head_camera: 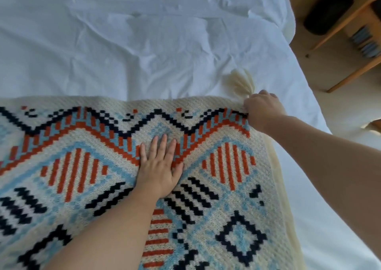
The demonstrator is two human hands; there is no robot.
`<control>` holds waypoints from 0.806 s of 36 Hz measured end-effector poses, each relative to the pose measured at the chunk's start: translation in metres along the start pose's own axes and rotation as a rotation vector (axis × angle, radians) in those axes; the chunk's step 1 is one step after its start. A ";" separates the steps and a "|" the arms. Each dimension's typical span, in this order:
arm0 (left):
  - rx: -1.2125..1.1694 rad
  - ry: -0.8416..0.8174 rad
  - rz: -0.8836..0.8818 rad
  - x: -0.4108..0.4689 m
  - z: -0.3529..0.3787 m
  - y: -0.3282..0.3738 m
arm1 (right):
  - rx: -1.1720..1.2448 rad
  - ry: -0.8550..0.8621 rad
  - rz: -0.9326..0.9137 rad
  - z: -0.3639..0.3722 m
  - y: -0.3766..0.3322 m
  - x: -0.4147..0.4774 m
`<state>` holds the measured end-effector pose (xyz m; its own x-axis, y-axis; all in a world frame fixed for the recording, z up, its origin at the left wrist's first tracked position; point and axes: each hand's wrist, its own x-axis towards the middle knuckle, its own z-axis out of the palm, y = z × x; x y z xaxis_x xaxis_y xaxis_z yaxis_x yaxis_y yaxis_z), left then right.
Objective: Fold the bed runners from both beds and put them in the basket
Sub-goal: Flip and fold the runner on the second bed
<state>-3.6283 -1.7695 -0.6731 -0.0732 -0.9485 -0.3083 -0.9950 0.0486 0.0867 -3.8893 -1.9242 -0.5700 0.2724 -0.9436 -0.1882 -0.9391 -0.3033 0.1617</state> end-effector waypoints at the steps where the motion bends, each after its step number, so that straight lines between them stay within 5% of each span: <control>1: 0.004 -0.009 0.000 0.000 -0.002 0.000 | -0.013 -0.013 -0.022 -0.003 0.003 -0.004; 7: -0.054 -0.034 0.015 -0.009 -0.028 0.002 | -0.014 -0.018 -0.021 -0.026 0.027 -0.046; 13: -0.131 0.172 0.030 0.007 -0.099 0.015 | -0.005 -0.022 -0.031 -0.040 0.033 -0.096; 19: -0.044 -0.022 0.199 0.009 -0.142 0.038 | 0.022 -0.019 -0.059 -0.043 0.025 -0.136; 25: -0.018 0.078 0.270 -0.024 -0.144 0.034 | 0.081 -0.011 -0.064 -0.038 0.022 -0.165; 29: -0.011 0.025 0.170 -0.057 -0.137 0.012 | 0.114 -0.025 -0.072 -0.042 0.018 -0.185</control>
<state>-3.6272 -1.7578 -0.5247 -0.2385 -0.9344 -0.2645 -0.9677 0.2057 0.1458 -3.9481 -1.7613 -0.4916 0.3363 -0.9158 -0.2198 -0.9353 -0.3520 0.0355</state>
